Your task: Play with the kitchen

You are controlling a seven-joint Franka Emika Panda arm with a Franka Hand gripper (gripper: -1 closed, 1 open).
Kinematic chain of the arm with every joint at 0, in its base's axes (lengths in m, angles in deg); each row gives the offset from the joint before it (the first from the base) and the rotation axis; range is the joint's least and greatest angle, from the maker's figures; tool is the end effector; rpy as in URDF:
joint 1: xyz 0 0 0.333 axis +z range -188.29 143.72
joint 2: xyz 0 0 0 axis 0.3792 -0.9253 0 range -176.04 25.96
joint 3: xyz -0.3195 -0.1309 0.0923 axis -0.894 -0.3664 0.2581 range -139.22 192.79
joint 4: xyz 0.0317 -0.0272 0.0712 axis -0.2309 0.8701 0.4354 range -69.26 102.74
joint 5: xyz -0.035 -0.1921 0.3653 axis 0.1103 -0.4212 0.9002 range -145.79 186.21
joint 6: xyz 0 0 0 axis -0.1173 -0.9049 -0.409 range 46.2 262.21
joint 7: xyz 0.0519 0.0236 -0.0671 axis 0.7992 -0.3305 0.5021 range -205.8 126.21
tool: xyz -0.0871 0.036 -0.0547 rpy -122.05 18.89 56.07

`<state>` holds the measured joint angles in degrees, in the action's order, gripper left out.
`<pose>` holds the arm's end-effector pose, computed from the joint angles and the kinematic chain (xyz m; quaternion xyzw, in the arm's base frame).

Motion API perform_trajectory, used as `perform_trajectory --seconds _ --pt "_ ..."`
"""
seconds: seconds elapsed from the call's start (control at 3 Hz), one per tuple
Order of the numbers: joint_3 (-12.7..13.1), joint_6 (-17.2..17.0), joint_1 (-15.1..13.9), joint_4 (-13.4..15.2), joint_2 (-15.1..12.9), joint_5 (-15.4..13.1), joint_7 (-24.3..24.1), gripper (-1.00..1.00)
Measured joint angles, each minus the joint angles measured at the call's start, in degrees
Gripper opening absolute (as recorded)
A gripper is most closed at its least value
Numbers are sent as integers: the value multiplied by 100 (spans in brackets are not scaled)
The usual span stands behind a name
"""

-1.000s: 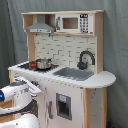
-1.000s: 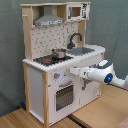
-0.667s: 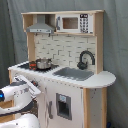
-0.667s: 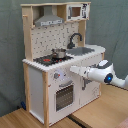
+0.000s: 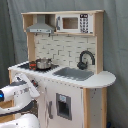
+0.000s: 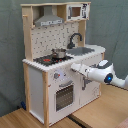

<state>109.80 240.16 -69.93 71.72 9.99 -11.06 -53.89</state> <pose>0.3421 0.3863 0.3431 0.4881 0.5529 0.4386 0.5135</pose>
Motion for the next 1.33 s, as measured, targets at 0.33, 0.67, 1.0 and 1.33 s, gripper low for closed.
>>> perform_trajectory --seconds 0.33,0.67,1.0,1.33 --pt "-3 0 4 0 0 0 -640 -100" --pt "-7 0 8 0 0 1 -1248 -100" --pt "-9 0 11 0 0 2 -1851 -100" --pt "-8 0 18 -9 0 0 -2149 -100"
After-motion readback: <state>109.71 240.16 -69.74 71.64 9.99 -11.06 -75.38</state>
